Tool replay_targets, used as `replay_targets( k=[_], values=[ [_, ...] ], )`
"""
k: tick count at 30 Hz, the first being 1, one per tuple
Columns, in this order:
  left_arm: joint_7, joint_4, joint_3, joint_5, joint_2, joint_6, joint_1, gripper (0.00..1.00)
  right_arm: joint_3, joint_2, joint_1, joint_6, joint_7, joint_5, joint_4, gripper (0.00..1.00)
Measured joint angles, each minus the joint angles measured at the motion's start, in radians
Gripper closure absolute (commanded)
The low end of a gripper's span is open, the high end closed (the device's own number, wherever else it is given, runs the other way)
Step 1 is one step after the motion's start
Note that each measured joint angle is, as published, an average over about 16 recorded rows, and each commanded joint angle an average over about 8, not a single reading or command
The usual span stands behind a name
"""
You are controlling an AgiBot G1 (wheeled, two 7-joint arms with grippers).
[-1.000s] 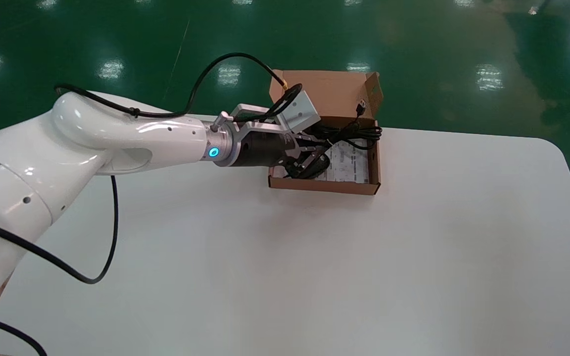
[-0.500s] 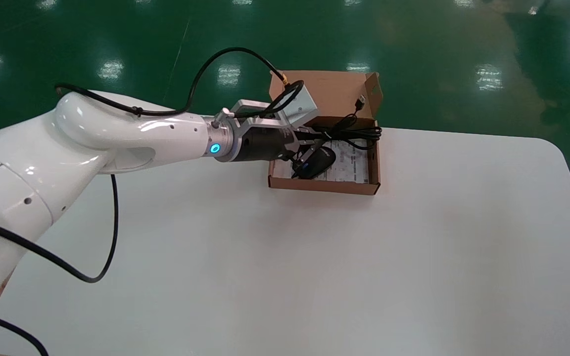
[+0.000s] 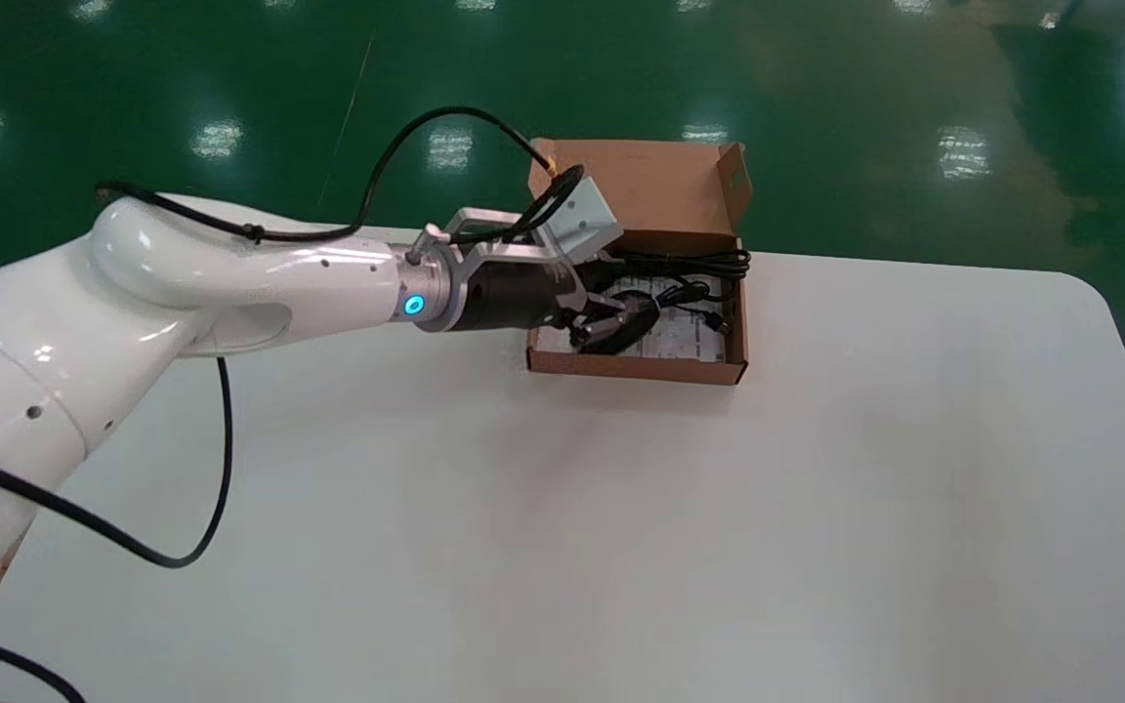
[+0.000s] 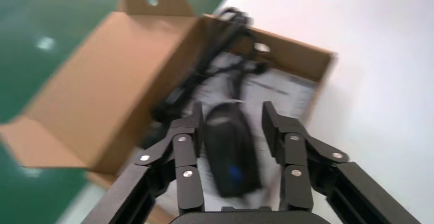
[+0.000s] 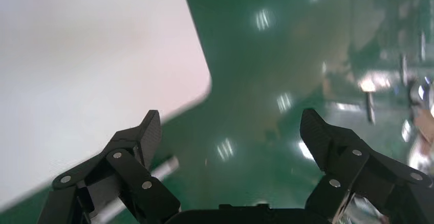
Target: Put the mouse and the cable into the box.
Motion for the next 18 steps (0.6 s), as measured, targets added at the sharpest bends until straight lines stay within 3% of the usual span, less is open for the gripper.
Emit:
replay_targets(
  k=[18],
  values=[
    [-0.038, -0.238, -0.306, -0.067, -0.219, 0.237, 0.190, 0.00, 0.172, -0.064, -0.301, -0.028, 0.075, 0.305, 0.123, 0.00]
  ],
)
